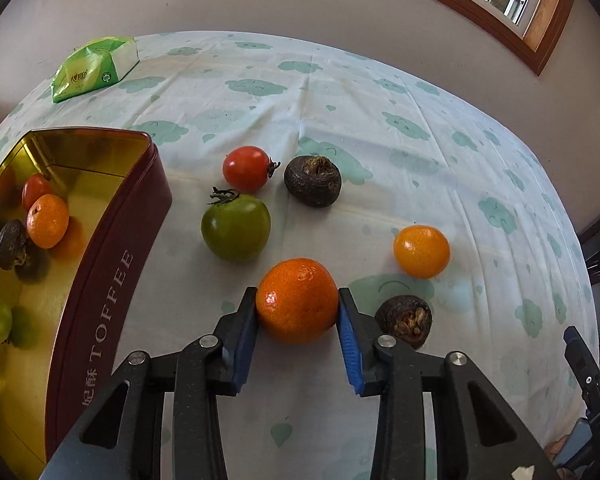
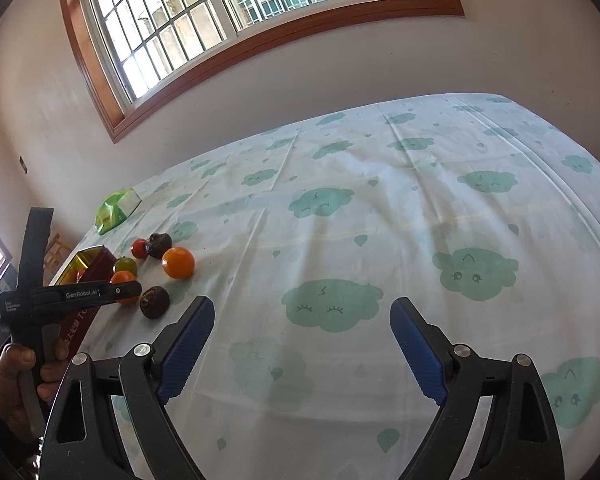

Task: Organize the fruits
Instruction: 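Carry the held mandarin with left gripper over the gold tray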

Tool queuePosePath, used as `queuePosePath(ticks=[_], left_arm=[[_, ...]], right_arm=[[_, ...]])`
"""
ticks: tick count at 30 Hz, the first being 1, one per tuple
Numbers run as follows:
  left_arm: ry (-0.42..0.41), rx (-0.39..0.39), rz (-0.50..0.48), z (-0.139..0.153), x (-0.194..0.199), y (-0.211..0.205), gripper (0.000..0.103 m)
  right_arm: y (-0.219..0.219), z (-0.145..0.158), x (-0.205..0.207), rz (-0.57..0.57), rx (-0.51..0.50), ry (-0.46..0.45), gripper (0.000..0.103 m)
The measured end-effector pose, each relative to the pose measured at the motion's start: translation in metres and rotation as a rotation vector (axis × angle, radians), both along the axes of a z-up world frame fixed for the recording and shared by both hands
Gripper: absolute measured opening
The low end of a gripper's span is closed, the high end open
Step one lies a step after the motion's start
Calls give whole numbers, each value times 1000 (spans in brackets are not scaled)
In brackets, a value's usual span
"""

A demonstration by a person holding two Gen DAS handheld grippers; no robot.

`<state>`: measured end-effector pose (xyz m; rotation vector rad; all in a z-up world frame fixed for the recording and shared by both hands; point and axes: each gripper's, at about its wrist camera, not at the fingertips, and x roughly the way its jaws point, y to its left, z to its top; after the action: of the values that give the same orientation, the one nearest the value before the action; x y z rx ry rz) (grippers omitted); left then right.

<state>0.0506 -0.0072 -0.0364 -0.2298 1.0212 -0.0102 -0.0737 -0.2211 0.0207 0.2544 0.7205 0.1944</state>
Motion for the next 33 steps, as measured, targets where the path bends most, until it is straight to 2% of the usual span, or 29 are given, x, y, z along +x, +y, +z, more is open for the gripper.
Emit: queuePosePath(ticks=[8,16,22,33], left_arm=[[-14,-25,-68,13,-54,5,34],[-53,-24,-136,31,-84,1,34],[-69,-41,-129,40,-94,10,34],[-141,11,-91,64,-110,31,34]], right_arm=[[5,-3,4,-4,-29,24,90],[15,-9,12,-11,-92,77,91],[17,-11,16,-22,-105,98,93],[20,-12,18,-31,-120,107,94]])
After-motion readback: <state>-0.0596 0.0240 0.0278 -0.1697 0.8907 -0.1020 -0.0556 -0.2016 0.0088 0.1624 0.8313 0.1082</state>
